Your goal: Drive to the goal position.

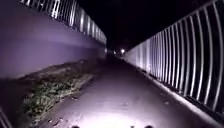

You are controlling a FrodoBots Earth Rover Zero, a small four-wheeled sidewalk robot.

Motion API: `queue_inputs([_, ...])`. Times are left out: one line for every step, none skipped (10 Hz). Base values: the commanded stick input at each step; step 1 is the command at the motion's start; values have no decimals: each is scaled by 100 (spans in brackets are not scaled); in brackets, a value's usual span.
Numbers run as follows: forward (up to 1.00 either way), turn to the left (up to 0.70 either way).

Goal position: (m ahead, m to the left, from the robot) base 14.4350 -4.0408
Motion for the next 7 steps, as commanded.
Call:
queue_inputs([70, 0])
queue_inputs([70, 0])
queue_inputs([70, 0])
queue_inputs([70, 0])
queue_inputs([70, 0])
queue_inputs([70, 0])
queue_inputs([70, 0])
